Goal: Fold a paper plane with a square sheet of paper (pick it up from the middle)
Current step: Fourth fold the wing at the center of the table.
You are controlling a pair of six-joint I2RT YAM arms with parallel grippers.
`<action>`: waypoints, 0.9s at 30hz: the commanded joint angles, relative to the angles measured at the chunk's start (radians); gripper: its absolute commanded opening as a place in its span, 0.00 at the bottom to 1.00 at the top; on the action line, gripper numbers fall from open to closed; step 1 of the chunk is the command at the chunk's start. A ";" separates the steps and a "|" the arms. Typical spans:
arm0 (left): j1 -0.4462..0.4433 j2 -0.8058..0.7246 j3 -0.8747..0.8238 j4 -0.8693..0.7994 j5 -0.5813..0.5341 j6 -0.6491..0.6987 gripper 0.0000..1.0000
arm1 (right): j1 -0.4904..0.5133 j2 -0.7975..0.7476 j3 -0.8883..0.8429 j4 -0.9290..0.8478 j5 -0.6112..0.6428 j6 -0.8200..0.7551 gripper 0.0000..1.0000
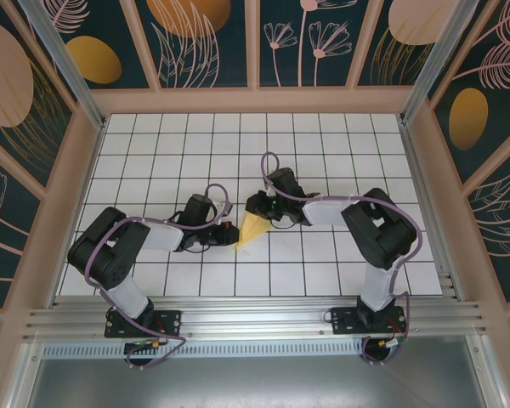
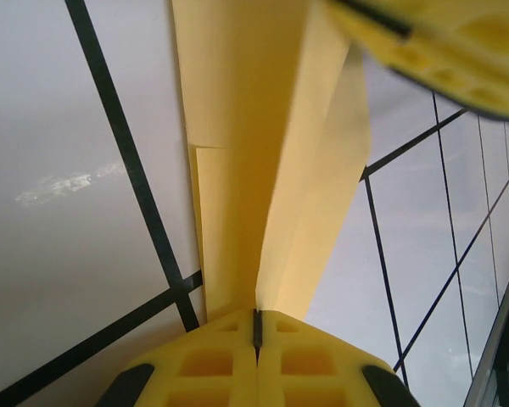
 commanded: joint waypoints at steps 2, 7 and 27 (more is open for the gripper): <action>0.004 0.023 0.002 -0.026 0.002 -0.037 0.00 | -0.004 -0.036 -0.013 -0.002 -0.014 -0.010 0.21; 0.004 0.023 0.006 -0.002 0.034 -0.067 0.00 | 0.011 -0.005 -0.012 0.008 -0.044 -0.009 0.21; 0.004 0.023 -0.018 0.102 0.084 -0.174 0.00 | 0.010 0.007 0.021 -0.004 0.003 -0.016 0.21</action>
